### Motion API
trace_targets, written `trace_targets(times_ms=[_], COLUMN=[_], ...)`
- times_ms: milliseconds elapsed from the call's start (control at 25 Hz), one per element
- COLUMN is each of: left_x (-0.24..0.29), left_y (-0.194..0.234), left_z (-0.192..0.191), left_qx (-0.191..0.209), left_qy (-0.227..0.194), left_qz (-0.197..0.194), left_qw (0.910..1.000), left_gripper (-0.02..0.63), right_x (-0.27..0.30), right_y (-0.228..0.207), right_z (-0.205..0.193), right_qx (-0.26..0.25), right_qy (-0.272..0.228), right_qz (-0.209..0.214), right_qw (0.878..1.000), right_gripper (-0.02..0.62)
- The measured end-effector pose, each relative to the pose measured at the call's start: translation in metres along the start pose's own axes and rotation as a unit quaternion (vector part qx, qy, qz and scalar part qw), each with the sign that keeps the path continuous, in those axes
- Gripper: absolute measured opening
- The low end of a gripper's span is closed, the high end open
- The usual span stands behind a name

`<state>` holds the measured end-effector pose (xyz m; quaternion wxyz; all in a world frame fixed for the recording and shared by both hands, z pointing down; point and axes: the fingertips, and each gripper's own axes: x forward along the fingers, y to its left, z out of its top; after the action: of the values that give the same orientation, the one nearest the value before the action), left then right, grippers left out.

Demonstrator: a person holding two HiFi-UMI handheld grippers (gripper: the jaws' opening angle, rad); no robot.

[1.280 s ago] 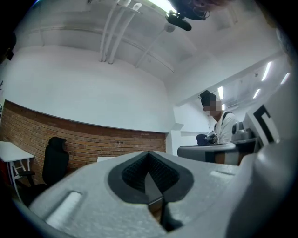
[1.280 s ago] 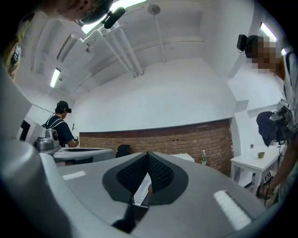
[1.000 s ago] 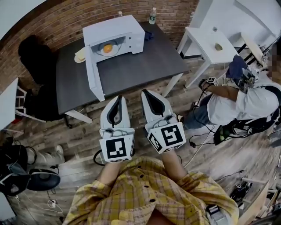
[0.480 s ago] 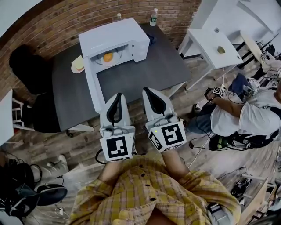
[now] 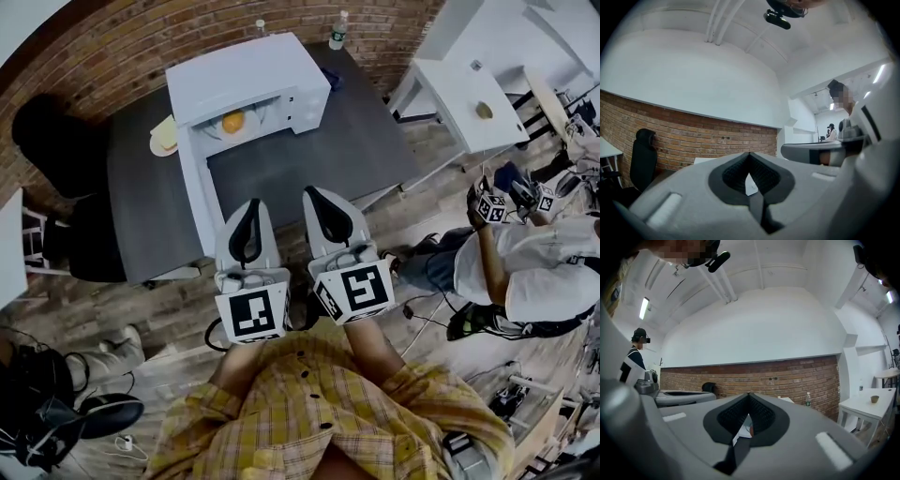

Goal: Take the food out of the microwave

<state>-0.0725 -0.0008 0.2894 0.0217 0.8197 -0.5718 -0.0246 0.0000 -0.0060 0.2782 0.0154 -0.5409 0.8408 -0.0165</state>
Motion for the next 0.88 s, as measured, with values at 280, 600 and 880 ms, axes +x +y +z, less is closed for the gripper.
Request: trace_targets(times_ms=[280, 600, 880], left_x=[0.05, 0.113, 0.145], left_y=[0.0, -0.002, -0.007], left_z=[-0.007, -0.009, -0.018], left_qx=[0.031, 0.045, 0.053], left_qy=[0.008, 0.021, 0.033], left_qz=[0.026, 0.075, 0.111], left_qw=[0.9991, 0.9959, 0.9918], left_gripper=[-0.003, -0.003, -0.003], right_x=[0.038, 0.077, 0.098], right_y=[-0.035, -0.085, -0.119], right_z=[0.002, 0.001, -0.009], right_qx=[-0.006, -0.002, 0.014], right_qy=[-0.011, -0.007, -0.002], right_qz=[0.034, 0.069, 0.09], right_qw=[0.999, 0.998, 0.996], right_gripper=[0.0, 0.0, 0.0])
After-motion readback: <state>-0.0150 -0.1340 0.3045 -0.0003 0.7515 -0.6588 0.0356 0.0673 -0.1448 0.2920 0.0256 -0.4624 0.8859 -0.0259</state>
